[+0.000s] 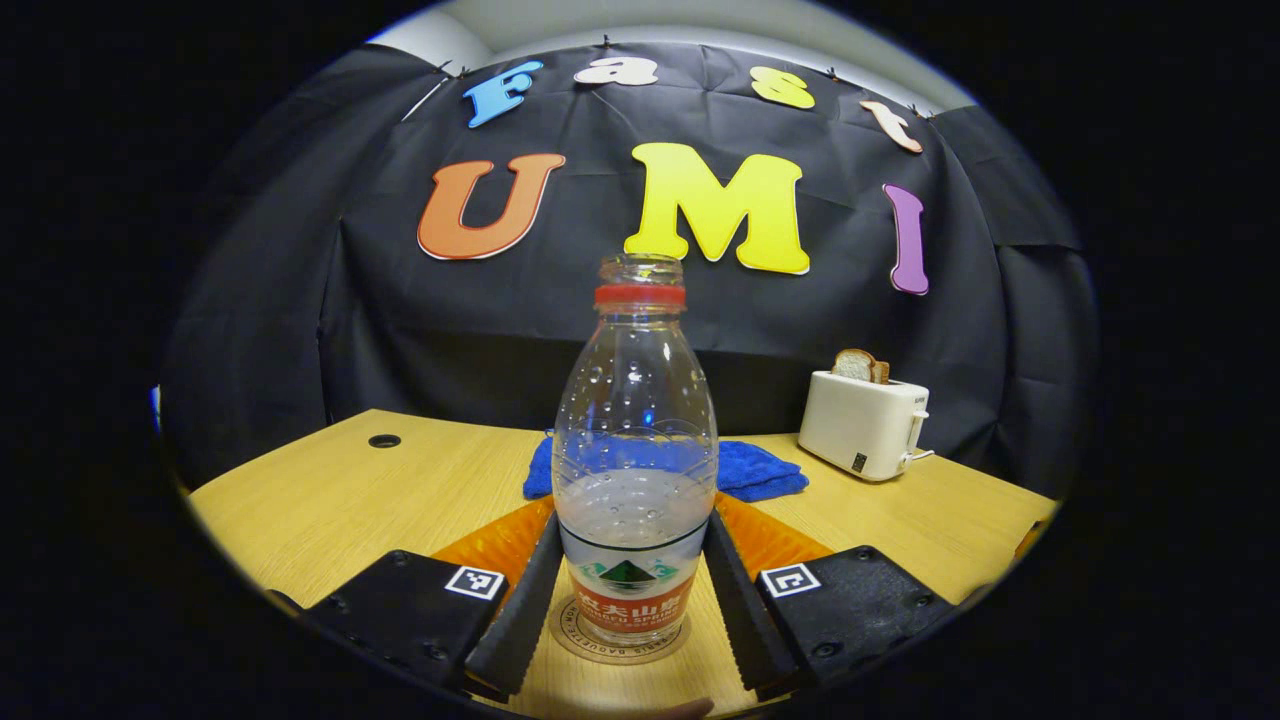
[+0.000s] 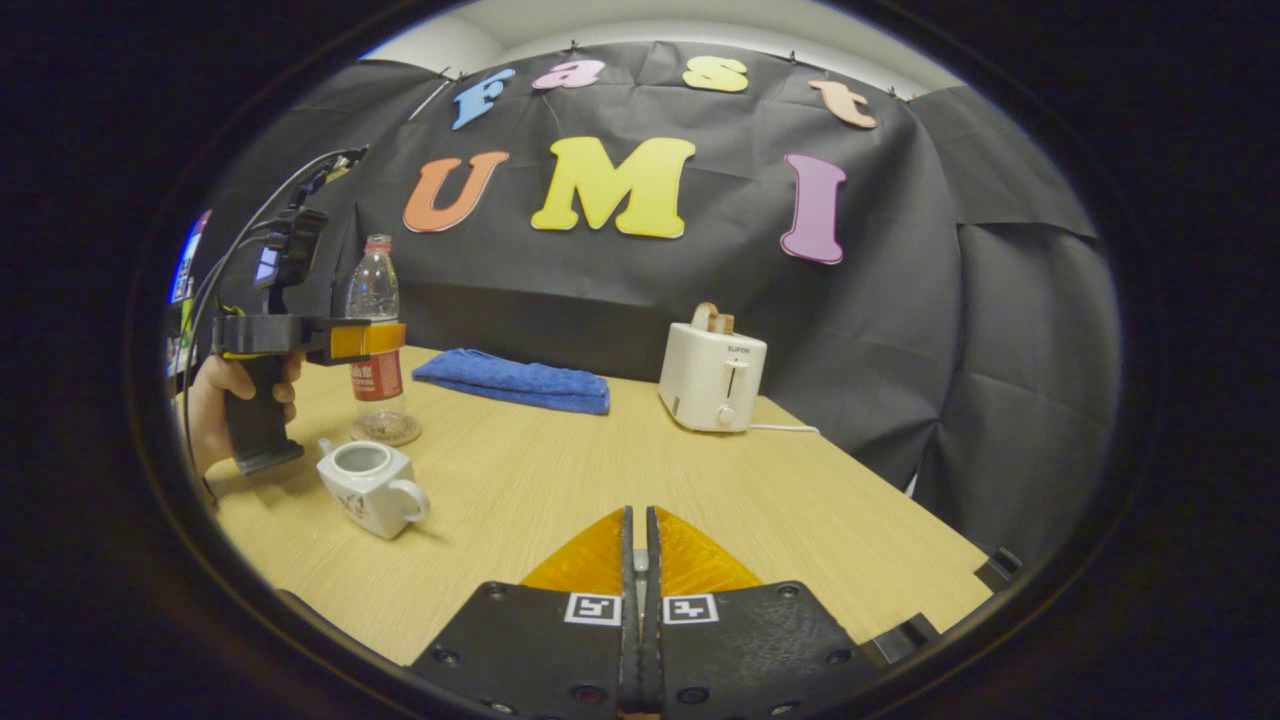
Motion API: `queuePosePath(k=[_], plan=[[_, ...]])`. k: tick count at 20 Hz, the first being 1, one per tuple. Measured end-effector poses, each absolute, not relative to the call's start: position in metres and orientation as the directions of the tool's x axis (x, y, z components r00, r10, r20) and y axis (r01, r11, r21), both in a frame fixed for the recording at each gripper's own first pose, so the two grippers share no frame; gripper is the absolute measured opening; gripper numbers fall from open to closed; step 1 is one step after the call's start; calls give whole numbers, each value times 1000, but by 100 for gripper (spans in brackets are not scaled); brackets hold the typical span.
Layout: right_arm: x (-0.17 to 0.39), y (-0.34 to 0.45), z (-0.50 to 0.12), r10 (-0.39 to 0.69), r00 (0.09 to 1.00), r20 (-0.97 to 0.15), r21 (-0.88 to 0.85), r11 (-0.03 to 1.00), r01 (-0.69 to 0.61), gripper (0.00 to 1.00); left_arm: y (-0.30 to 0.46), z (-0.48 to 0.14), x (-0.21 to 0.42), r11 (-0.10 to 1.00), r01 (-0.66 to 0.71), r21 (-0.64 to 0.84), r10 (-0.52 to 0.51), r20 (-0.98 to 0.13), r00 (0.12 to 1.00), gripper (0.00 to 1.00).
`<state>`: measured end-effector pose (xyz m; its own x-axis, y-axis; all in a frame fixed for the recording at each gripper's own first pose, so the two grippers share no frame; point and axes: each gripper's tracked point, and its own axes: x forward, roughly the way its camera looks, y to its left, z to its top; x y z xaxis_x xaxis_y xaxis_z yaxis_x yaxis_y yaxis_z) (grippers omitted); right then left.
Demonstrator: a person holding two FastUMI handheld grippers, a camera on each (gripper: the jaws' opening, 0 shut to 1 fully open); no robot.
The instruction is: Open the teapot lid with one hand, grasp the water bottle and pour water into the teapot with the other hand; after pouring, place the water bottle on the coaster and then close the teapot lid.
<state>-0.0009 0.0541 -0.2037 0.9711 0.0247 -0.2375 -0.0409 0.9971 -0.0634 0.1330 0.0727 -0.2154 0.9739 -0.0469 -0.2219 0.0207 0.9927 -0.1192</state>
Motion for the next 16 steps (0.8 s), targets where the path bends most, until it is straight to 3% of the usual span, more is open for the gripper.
queuePosePath(k=[3,16], plan=[[0,54,-207,30,968,-248,-52,998,-45,0,72,-231,131,993,14,-120,-47,-271,962,78],[-4,51,-208,30,968,-249,-56,997,-45,0,75,-234,131,997,-3,-77,-19,-286,958,81]])
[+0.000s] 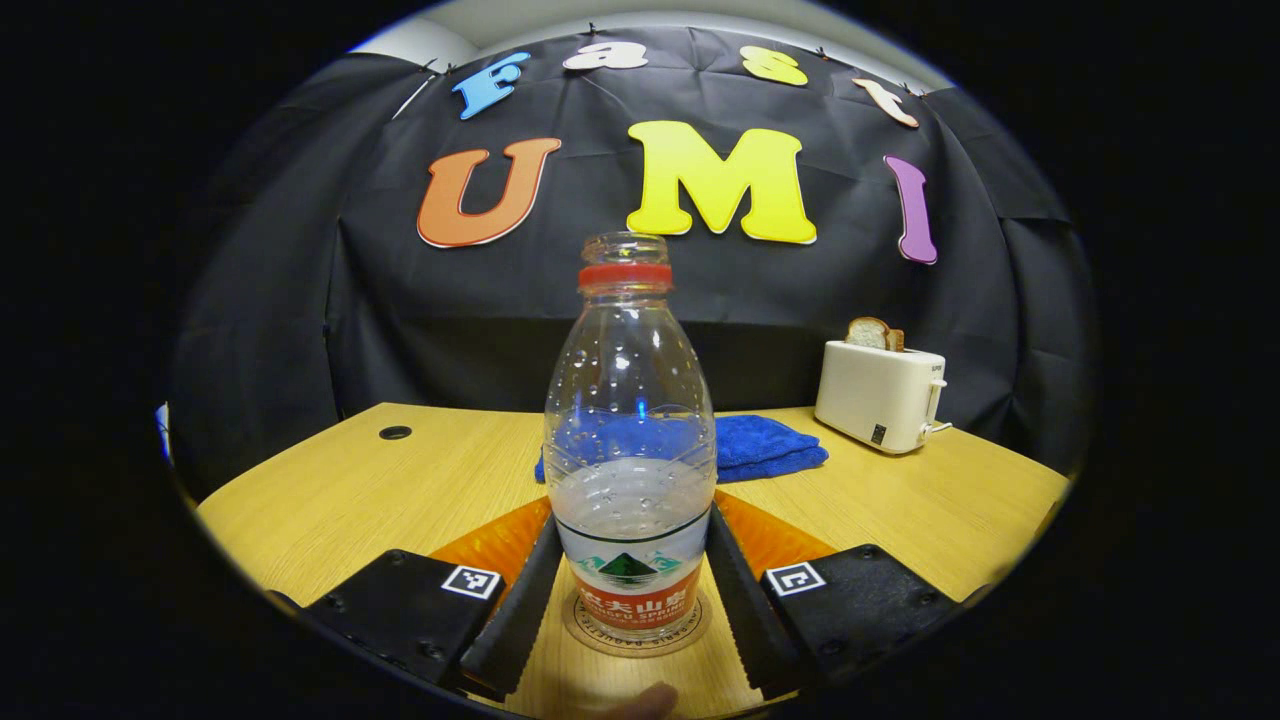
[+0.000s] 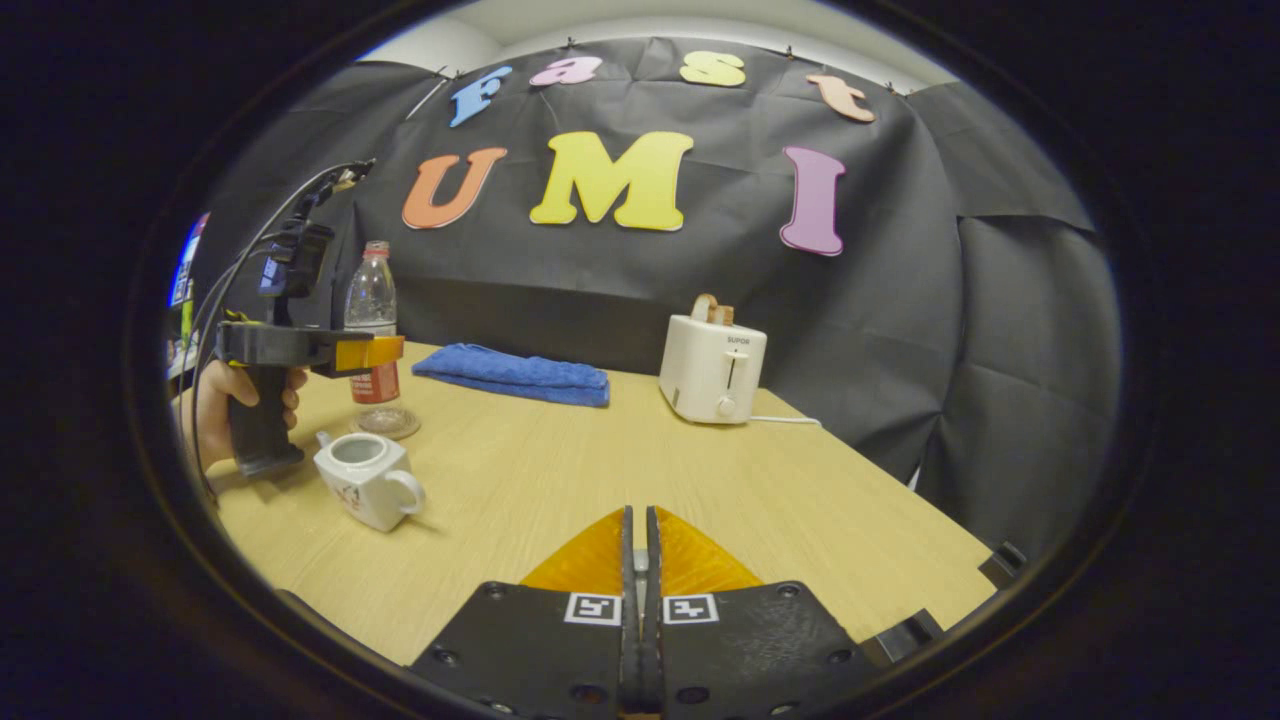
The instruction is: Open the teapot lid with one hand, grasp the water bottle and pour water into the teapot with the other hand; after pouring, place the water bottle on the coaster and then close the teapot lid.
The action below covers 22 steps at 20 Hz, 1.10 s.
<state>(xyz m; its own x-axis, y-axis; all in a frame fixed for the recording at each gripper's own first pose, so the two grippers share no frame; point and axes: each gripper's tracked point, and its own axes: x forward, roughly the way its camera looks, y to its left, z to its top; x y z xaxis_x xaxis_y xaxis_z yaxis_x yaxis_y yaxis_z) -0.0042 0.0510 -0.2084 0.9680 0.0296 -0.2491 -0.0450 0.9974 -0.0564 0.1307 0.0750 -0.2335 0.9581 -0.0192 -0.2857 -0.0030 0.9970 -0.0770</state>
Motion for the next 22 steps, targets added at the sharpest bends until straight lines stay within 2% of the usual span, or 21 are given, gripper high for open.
queuePosePath(k=[9,11,14,22], plan=[[-8,52,-211,29,966,-255,-61,997,-46,1,69,-229,127,999,13,-41,-24,-287,958,82],[-9,51,-210,27,967,-255,-61,997,-44,0,70,-228,128,1000,8,-23,-14,-278,961,85],[-11,50,-212,27,967,-255,-59,997,-44,0,69,-225,128,1000,3,-8,-5,-268,963,97],[-16,47,-204,13,970,-242,-68,997,-30,0,59,-211,97,999,26,35,-15,-273,962,97]])
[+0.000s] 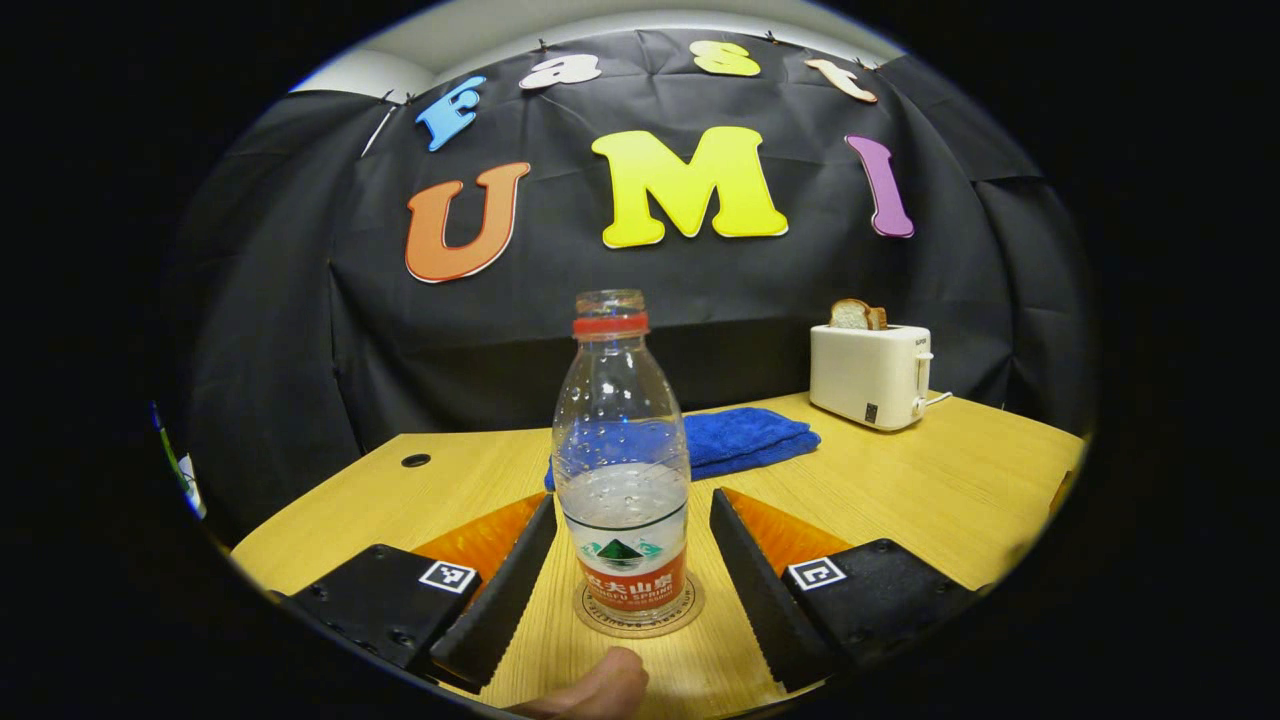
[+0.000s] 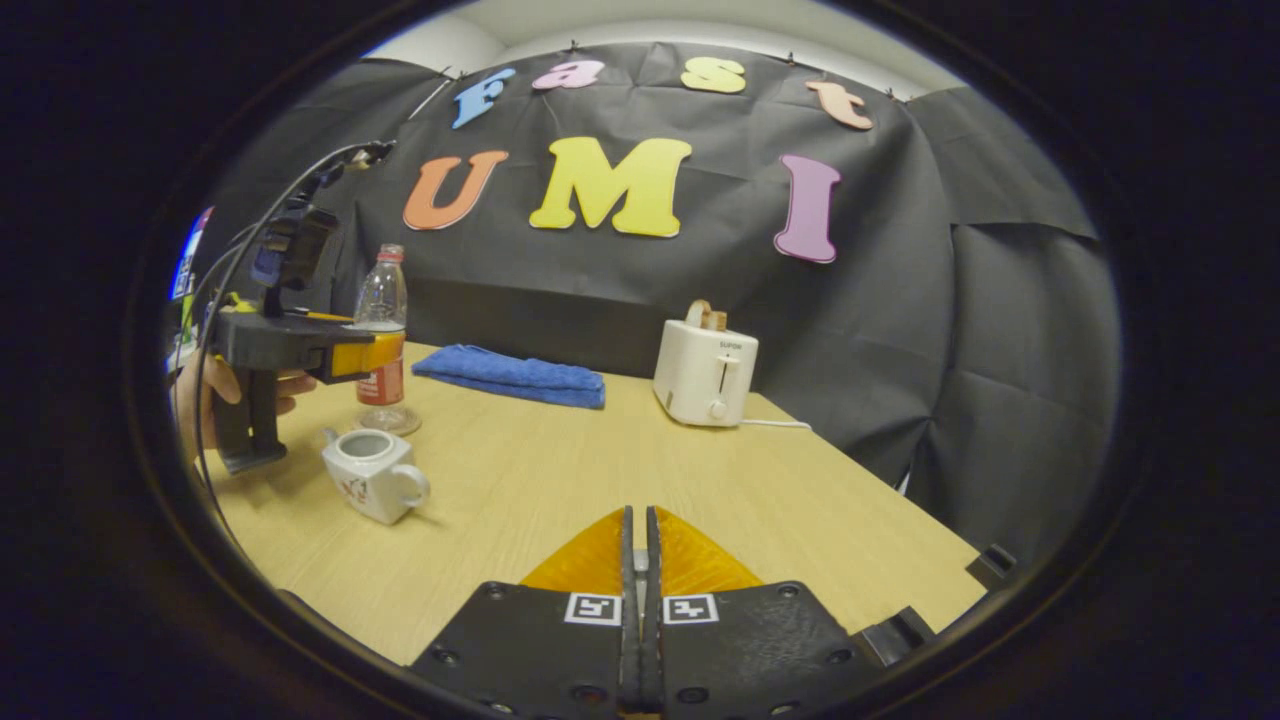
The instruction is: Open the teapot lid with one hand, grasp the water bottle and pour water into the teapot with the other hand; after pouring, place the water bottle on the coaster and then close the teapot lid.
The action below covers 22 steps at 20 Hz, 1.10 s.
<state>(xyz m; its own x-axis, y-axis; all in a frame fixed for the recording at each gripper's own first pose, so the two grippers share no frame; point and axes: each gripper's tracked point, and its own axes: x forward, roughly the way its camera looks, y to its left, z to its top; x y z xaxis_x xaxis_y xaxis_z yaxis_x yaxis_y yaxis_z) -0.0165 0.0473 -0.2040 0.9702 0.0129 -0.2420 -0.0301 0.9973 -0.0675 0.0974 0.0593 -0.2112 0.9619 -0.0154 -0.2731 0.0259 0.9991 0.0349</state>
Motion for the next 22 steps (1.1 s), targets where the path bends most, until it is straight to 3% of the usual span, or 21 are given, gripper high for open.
queuePosePath(k=[12,22], plan=[[-2,85,-171,52,979,-195,-85,994,-70,0,93,-191,1,998,-57,-15,51,-248,967,97],[19,182,-150,267,947,-178,28,963,-267,1,123,-191,-47,995,-99,-35,87,-253,964,97]])
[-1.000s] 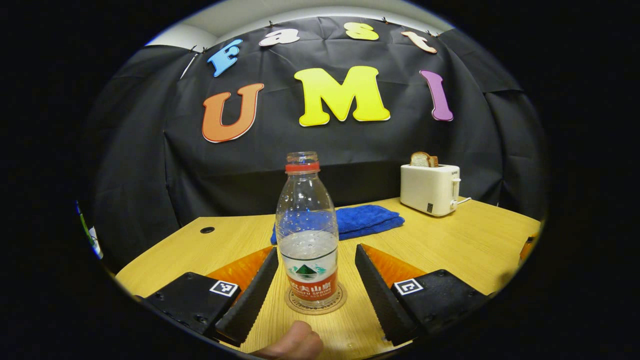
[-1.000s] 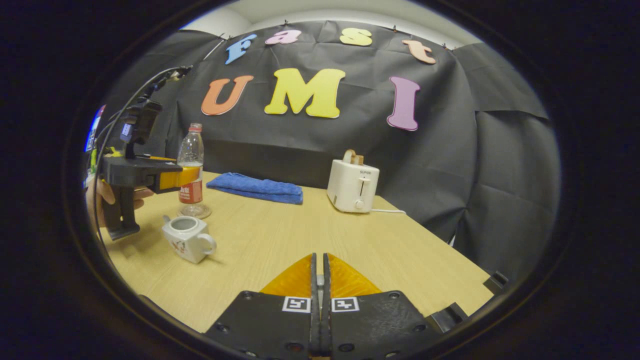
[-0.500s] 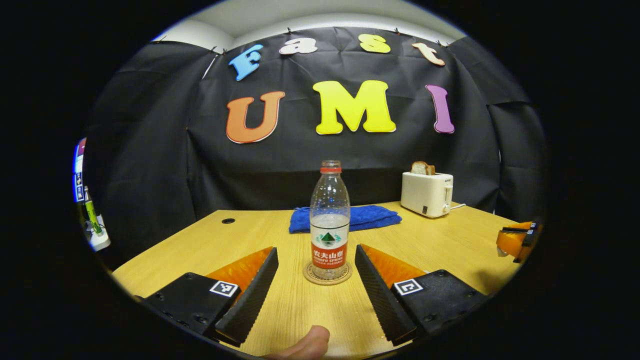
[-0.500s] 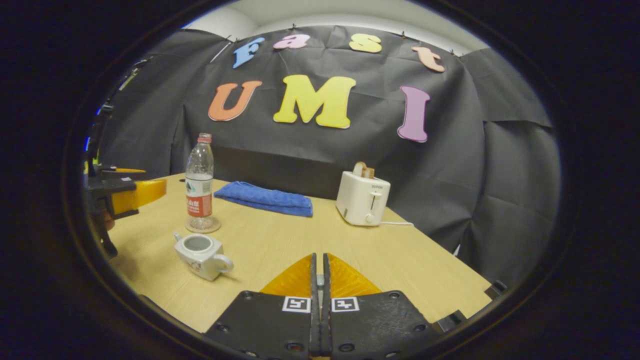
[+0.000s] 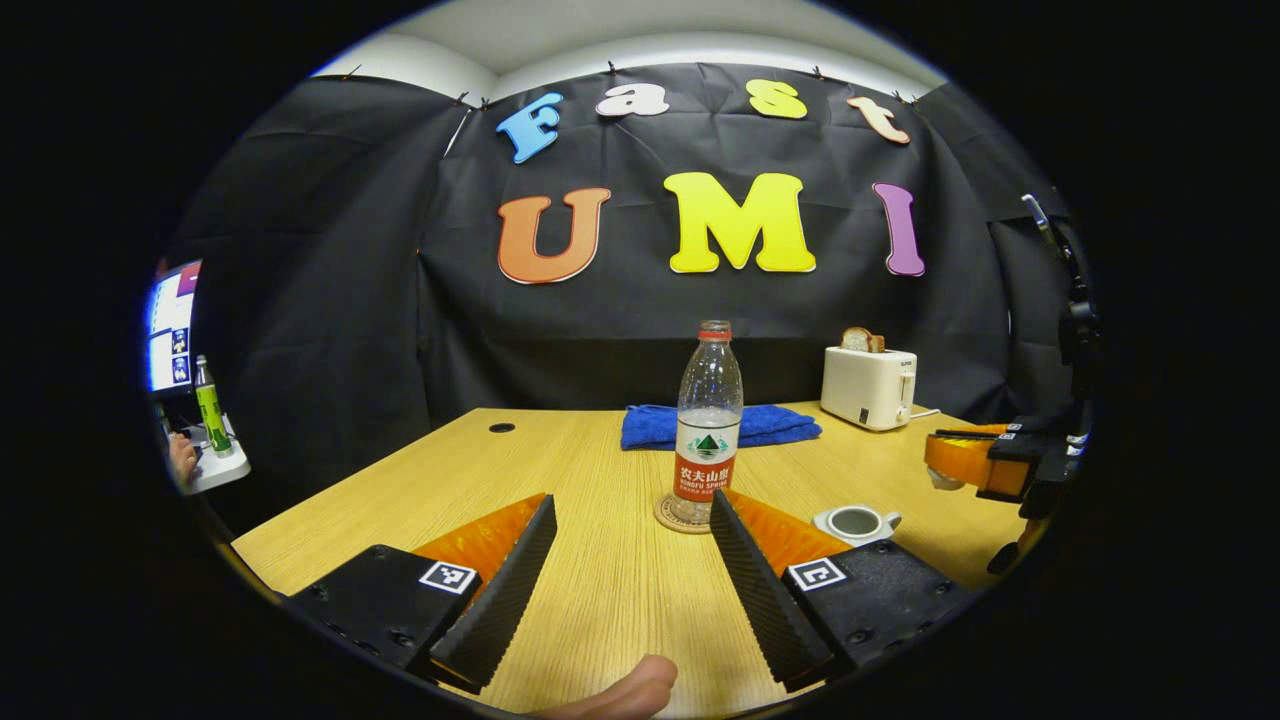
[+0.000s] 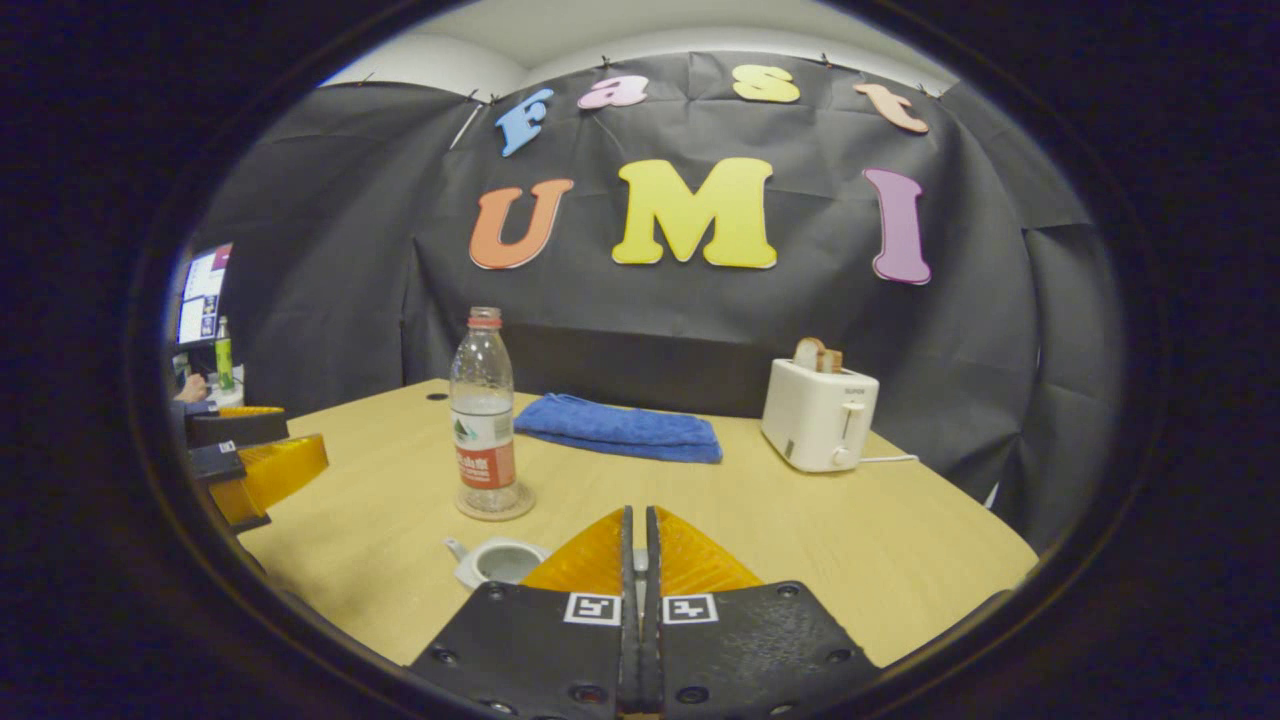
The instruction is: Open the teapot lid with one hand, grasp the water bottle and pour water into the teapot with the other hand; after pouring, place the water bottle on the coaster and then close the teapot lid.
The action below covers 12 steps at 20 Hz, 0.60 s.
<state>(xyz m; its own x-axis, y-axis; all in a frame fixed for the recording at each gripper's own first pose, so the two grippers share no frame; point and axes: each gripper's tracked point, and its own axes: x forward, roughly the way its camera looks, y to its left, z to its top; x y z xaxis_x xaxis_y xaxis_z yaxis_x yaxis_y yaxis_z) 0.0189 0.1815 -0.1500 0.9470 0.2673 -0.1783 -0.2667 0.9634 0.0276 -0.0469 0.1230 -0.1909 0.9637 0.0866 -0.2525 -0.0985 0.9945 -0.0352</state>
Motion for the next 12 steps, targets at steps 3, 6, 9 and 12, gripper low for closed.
queuePosePath(k=[3,6,9,12], plan=[[21,213,-151,332,927,-175,38,943,-331,1,131,-194,-49,994,-109,-26,99,-252,963,97],[21,234,-155,369,912,-177,36,929,-369,1,139,-199,-54,994,-107,-13,100,-258,961,97],[18,245,-161,396,900,-182,52,918,-393,1,146,-199,-59,994,-108,-7,103,-258,961,97],[20,251,-167,402,895,-196,51,915,-400,1,150,-201,-60,994,-105,-2,101,-254,962,97]])
